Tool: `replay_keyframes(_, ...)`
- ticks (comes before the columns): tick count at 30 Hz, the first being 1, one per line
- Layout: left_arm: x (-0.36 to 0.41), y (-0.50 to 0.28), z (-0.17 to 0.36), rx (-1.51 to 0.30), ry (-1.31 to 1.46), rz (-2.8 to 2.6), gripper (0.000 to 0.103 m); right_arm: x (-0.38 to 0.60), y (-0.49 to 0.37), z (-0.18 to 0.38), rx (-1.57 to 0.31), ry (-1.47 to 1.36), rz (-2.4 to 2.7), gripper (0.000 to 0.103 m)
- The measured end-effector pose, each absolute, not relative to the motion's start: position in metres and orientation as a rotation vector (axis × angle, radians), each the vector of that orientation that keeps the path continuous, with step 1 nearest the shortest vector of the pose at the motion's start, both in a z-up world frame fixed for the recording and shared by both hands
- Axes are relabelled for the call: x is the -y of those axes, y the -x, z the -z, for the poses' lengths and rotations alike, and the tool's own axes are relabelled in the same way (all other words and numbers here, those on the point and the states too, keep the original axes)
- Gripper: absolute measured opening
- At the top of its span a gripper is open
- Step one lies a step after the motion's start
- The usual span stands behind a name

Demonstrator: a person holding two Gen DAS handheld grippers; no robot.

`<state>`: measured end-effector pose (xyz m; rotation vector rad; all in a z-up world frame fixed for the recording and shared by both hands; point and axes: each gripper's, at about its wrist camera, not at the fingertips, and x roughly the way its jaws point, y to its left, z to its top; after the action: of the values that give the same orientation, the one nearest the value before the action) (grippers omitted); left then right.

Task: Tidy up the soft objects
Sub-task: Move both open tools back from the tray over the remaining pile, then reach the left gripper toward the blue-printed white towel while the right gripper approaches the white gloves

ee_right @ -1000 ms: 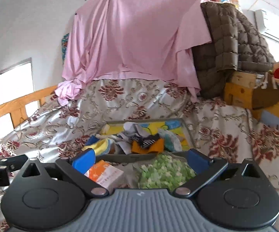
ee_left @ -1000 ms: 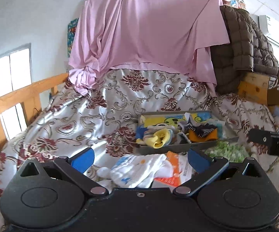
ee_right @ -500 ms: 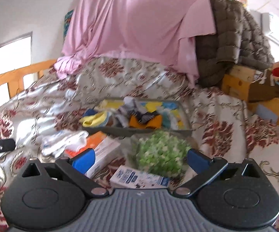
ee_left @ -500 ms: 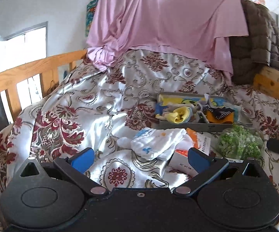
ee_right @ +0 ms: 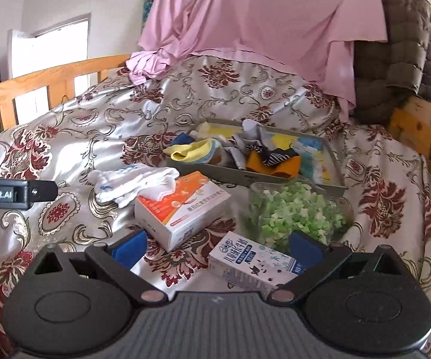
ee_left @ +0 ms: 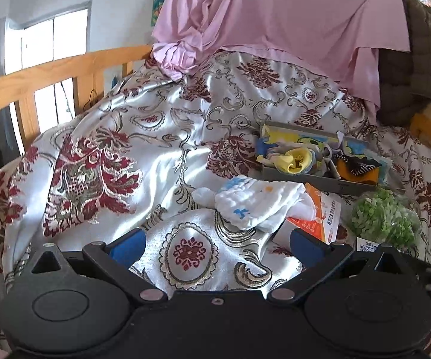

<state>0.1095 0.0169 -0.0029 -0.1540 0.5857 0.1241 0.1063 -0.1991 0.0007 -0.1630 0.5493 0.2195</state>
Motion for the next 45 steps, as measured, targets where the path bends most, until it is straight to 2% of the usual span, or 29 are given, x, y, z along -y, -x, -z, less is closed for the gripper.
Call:
replay_keyframes(22, -0.048, -0.132, 0.008, -0.635, 0.338, -0.205, 0.102, 0.154, -0.134, 0.022, -0.517, 0.165, -0.342, 0.103)
replay_keyframes(33, -0.044, -0.170, -0.002, -0.568, 0.187, -0.112, 0.102, 0.134, -0.169, 0.037, -0.450, 0.259, -0.363, 0.103)
replay_keyframes(45, -0.052, -0.222, 0.023, -0.636, 0.187, -0.076, 0.102, 0.122, -0.198, 0.052, -0.451, 0.245, -0.392, 0.103)
